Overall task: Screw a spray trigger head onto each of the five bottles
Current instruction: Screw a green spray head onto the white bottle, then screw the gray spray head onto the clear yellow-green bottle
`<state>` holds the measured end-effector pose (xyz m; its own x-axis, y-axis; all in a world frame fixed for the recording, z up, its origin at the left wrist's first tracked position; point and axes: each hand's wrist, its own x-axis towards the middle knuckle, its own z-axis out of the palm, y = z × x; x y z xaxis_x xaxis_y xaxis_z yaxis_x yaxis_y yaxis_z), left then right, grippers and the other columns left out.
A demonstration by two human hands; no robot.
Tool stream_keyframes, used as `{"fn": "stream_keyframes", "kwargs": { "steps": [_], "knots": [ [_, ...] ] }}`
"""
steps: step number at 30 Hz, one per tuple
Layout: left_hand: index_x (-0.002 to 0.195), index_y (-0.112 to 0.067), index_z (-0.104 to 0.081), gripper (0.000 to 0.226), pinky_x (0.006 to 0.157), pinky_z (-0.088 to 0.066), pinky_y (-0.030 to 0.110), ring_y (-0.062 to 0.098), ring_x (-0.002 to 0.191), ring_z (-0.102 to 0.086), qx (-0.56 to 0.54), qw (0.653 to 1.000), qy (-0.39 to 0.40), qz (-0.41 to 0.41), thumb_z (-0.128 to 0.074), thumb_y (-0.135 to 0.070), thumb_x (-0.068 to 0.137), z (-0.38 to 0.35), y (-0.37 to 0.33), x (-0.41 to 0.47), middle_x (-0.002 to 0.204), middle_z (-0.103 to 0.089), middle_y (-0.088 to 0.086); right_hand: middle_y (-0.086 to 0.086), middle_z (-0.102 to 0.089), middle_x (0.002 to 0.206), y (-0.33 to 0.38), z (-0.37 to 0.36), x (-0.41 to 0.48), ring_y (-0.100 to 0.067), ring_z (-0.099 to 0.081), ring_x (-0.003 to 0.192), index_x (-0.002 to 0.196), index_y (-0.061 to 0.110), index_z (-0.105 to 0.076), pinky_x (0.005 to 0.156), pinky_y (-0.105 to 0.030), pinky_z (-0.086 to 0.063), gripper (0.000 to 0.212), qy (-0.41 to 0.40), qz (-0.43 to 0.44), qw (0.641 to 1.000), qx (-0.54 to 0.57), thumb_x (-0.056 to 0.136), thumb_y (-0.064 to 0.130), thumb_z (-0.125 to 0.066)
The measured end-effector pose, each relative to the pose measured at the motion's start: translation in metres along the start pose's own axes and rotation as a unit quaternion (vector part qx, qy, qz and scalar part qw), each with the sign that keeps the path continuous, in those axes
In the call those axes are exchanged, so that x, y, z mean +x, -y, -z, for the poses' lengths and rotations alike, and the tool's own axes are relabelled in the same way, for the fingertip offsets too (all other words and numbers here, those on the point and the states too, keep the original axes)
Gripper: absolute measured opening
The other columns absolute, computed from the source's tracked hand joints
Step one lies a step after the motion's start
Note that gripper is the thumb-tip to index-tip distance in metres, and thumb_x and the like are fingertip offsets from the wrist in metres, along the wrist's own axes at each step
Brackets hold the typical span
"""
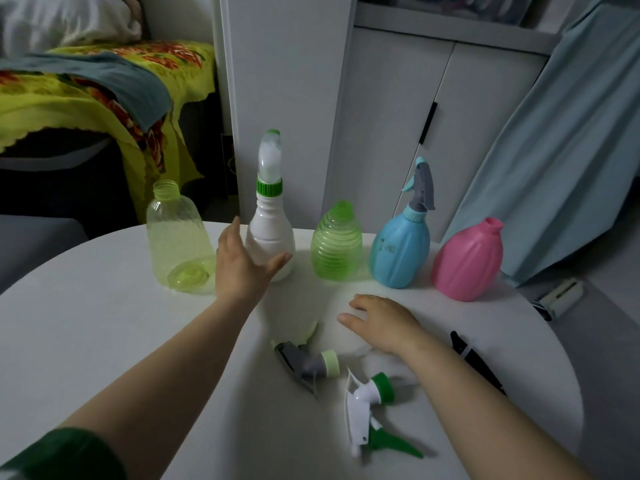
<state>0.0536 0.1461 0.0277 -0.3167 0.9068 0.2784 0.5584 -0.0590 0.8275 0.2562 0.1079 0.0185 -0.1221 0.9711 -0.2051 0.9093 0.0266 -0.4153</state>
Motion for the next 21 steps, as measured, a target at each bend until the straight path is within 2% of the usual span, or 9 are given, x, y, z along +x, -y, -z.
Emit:
{"fn": "stream_keyframes", "kwargs": {
  "steps": [2,4,8,9,11,14,17,19,21],
  "knots": [
    [0.135,-0.005,-0.023,0.09,0.11,-0.021,0.04,0.03,0.133,-0.026,0.003,1.0,-0.011,-0.006,-0.075,-0.027,0.066,0.009,0.001,-0.014,0.143,-0.031,0.019,-0.009,-0.043,0.141,0.0,0.01,-0.001,-0.021,-0.041,0.128,0.13,0.01,-0.04,0.106,-0.03,-0.028,0.056,0.03,-0.016,0.992,0.119,0.084,0.041,-0.05],
    [0.131,-0.004,-0.031,0.078,0.108,-0.026,0.042,0.032,0.129,-0.032,0.002,1.0,-0.009,-0.027,-0.073,-0.024,0.068,0.019,0.002,-0.031,0.138,-0.038,0.02,-0.012,-0.045,0.138,-0.003,0.027,-0.006,-0.02,-0.043,0.124,0.129,0.005,-0.041,0.105,-0.028,-0.029,0.051,0.018,-0.017,0.975,0.219,0.086,0.031,-0.052],
    [0.113,-0.007,-0.053,0.042,0.095,-0.034,0.034,0.03,0.114,-0.048,0.018,0.995,0.078,-0.057,-0.067,-0.017,0.075,0.031,0.01,-0.069,0.121,-0.055,0.015,-0.01,-0.057,0.124,-0.024,0.059,-0.031,-0.011,-0.051,0.105,0.119,0.006,-0.052,0.09,-0.014,-0.038,0.038,-0.021,-0.005,0.961,0.275,0.082,0.015,-0.059],
    [0.108,-0.008,-0.057,0.034,0.093,-0.034,0.032,0.029,0.111,-0.05,0.029,0.992,0.105,-0.056,-0.065,-0.016,0.076,0.033,0.012,-0.078,0.118,-0.057,0.013,-0.009,-0.058,0.121,-0.029,0.064,-0.038,-0.01,-0.052,0.102,0.117,0.007,-0.054,0.087,-0.012,-0.039,0.037,-0.012,-0.007,0.964,0.264,0.081,0.014,-0.06],
    [0.101,-0.006,-0.061,0.023,0.091,-0.035,0.031,0.031,0.107,-0.054,0.063,0.985,0.142,-0.072,-0.062,-0.011,0.079,0.04,0.018,-0.092,0.112,-0.061,0.014,-0.008,-0.06,0.119,-0.036,0.071,-0.051,-0.009,-0.052,0.101,0.115,0.008,-0.056,0.087,-0.016,-0.038,0.036,0.011,-0.021,0.975,0.22,0.079,0.012,-0.062],
    [0.096,-0.001,-0.064,0.029,0.091,-0.042,0.042,0.037,0.102,-0.058,0.121,0.974,0.173,-0.082,-0.051,-0.019,0.078,0.054,0.023,-0.104,0.108,-0.064,0.02,-0.005,-0.061,0.119,-0.03,0.071,-0.062,-0.008,-0.052,0.098,0.112,0.013,-0.059,0.086,-0.019,-0.037,0.035,0.044,-0.029,0.993,0.107,0.078,0.015,-0.064],
    [0.092,0.0,-0.065,0.033,0.089,-0.044,0.05,0.042,0.097,-0.06,0.155,0.973,0.156,-0.075,-0.047,-0.015,0.069,0.07,0.032,-0.111,0.103,-0.066,0.022,0.0,-0.059,0.121,0.004,0.058,-0.067,-0.009,-0.051,0.096,0.114,0.02,-0.056,0.083,-0.02,-0.036,0.04,0.053,0.011,0.998,0.012,0.077,0.029,-0.064],
    [0.092,0.001,-0.065,0.022,0.089,-0.043,0.05,0.044,0.098,-0.059,0.155,0.977,0.135,-0.045,-0.057,-0.001,0.072,0.081,0.036,-0.114,0.102,-0.066,0.022,-0.002,-0.052,0.128,0.035,0.041,-0.066,-0.015,-0.049,0.107,0.121,0.021,-0.049,0.088,-0.026,-0.037,0.049,0.054,0.059,0.996,-0.039,0.076,0.036,-0.062],
    [0.092,0.001,-0.064,0.026,0.088,-0.043,0.049,0.043,0.097,-0.058,0.145,0.982,0.121,-0.024,-0.059,0.011,0.069,0.087,0.039,-0.116,0.101,-0.066,0.022,-0.006,-0.046,0.13,0.063,0.02,-0.064,-0.024,-0.043,0.117,0.125,0.019,-0.042,0.093,-0.035,-0.036,0.058,0.072,0.107,0.982,-0.141,0.074,0.042,-0.06]
  ]
}}
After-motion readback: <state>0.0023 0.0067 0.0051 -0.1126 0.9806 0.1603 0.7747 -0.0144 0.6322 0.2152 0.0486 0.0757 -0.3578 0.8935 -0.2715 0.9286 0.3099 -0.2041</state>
